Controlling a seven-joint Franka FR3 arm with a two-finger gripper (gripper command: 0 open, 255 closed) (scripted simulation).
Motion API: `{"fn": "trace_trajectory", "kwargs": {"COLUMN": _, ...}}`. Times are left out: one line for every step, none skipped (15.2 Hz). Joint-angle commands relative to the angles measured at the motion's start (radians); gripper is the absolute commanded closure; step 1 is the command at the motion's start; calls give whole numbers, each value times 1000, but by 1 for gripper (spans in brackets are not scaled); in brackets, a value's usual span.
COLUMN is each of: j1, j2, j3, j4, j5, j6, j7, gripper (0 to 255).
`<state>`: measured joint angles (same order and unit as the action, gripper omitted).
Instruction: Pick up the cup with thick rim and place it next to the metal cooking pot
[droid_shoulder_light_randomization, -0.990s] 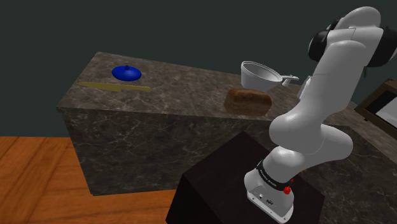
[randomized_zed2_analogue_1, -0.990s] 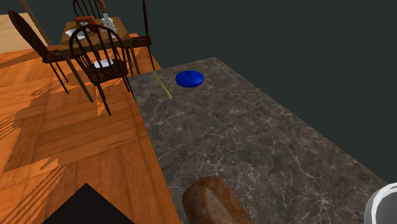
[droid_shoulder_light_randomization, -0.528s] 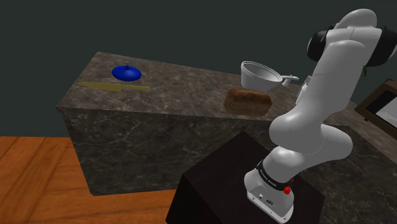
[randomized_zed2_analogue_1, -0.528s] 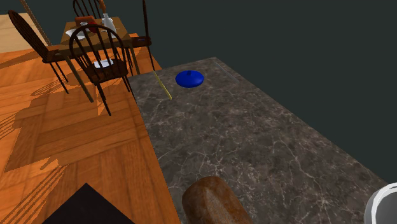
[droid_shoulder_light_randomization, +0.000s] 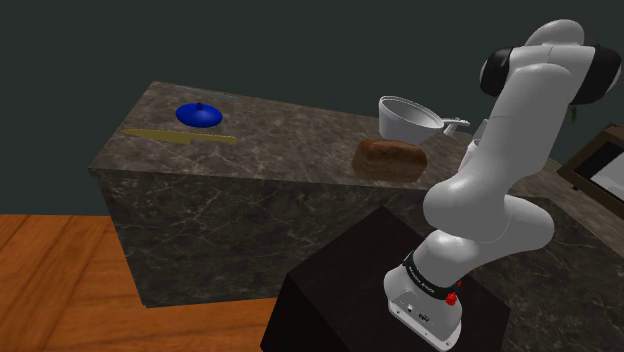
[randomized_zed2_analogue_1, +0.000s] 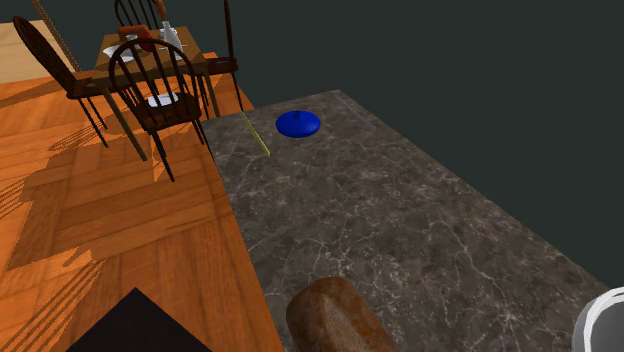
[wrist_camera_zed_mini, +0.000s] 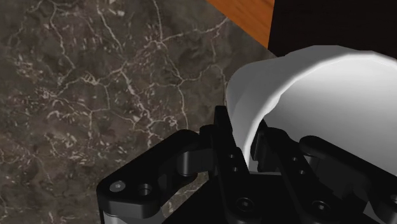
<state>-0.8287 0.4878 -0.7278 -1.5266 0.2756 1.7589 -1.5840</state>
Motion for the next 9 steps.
{"fn": "trace_trajectory", "kwargs": {"j1": -1, "j2": 8, "j3": 3, "j4": -15, "j5": 6, "j6": 22, "j7": -4, "gripper": 255}}
{"fn": "trace_trajectory", "kwargs": {"j1": -1, "j2": 12, "j3": 5, "j4": -23, "j5": 9, "j6": 34, "j7": -5, "gripper": 255}}
{"fn": "trace_trajectory", "kwargs": {"j1": -1, "j2": 16, "j3": 7, "j4": -32, "j5": 11, "j6": 45, "j7": -7, "gripper": 255}}
{"fn": "trace_trajectory", "kwargs": {"j1": -1, "j2": 20, "j3": 8, "j4": -40, "j5": 14, "j6": 56, "j7": -8, "gripper": 255}}
{"fn": "trace_trajectory", "kwargs": {"j1": -1, "j2": 24, "j3": 10, "j4": -48, "j5": 17, "j6": 68, "j7": -10, "gripper": 255}}
{"fn": "trace_trajectory", "kwargs": {"j1": -2, "j2": 28, "j3": 12, "j4": -56, "j5": 21, "j6": 79, "j7": -12, "gripper": 255}}
{"fn": "trace_trajectory", "kwargs": {"j1": -2, "j2": 35, "j3": 15, "j4": -66, "j5": 25, "j6": 94, "j7": -14, "gripper": 255}}
{"fn": "trace_trajectory", "kwargs": {"j1": -2, "j2": 34, "j3": 15, "j4": -66, "j5": 25, "j6": 94, "j7": -14, "gripper": 255}}
{"fn": "trace_trajectory", "kwargs": {"j1": -2, "j2": 34, "j3": 15, "j4": -66, "j5": 25, "j6": 94, "j7": -14, "gripper": 255}}
